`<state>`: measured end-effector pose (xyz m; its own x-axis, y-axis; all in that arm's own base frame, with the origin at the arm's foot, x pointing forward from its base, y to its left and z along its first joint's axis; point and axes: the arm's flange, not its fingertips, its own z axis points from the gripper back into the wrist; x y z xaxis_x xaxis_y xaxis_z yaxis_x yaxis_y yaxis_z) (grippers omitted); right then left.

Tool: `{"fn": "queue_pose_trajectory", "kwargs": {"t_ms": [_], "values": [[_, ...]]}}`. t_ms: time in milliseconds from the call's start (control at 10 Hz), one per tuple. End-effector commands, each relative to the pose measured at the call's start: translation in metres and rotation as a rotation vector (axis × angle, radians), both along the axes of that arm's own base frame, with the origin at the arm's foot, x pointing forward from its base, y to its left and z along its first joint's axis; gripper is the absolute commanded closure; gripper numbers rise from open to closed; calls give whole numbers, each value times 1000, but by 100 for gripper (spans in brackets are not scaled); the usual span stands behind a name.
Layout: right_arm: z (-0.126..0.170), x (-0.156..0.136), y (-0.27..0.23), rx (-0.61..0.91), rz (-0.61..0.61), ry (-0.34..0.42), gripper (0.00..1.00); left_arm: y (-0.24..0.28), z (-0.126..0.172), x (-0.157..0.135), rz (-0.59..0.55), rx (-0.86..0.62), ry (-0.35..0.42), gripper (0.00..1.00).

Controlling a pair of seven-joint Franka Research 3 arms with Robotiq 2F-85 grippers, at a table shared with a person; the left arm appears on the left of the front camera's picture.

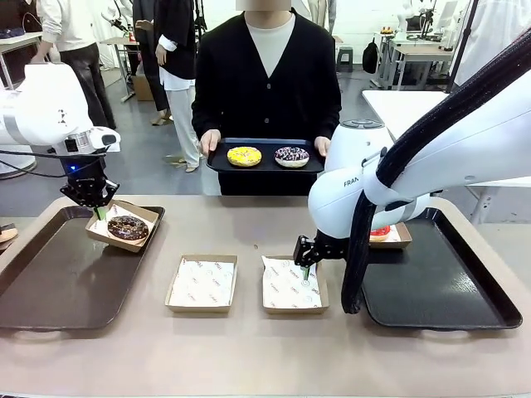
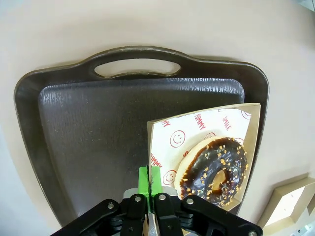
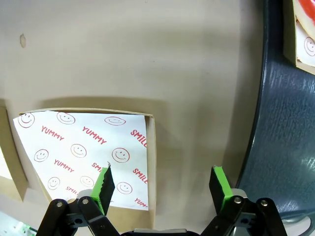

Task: Individually package the donuts and arrange them on the tray.
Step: Place the picked Paper togo box on the Handle tray while simultaneously picking up another Paper togo box from the table with the other hand.

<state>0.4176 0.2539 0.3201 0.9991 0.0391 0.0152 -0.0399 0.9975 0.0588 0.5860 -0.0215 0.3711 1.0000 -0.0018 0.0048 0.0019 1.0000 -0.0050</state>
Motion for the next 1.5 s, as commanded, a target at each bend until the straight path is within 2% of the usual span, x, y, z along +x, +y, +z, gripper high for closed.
{"fn": "queue_pose_trajectory", "kwargs": {"t_ms": [0,400,500,600,700,900,1000,1100,1200,1400], "values": [[-4,7,6,-23,12,-13,0,-2,3,2,10,9,6,99],[-5,8,7,-26,19,-15,0,-4,1,5,14,3,11,99],[-4,8,6,-16,30,-20,0,-4,1,6,12,0,15,52],[-4,7,7,-9,34,-11,28,-4,1,6,8,0,16,45],[-4,6,6,-7,37,-20,0,-4,2,5,8,-1,15,0],[-5,5,6,-6,36,-19,0,-4,3,5,7,1,10,0],[-5,5,6,-7,37,-20,0,-3,3,5,7,1,9,23],[-6,4,5,-6,36,-20,0,-3,4,5,6,1,10,13],[-7,4,5,-6,36,-19,0,-3,4,5,6,2,11,0],[-8,5,4,-1,50,-22,0,-3,4,5,4,-1,9,0]]}}
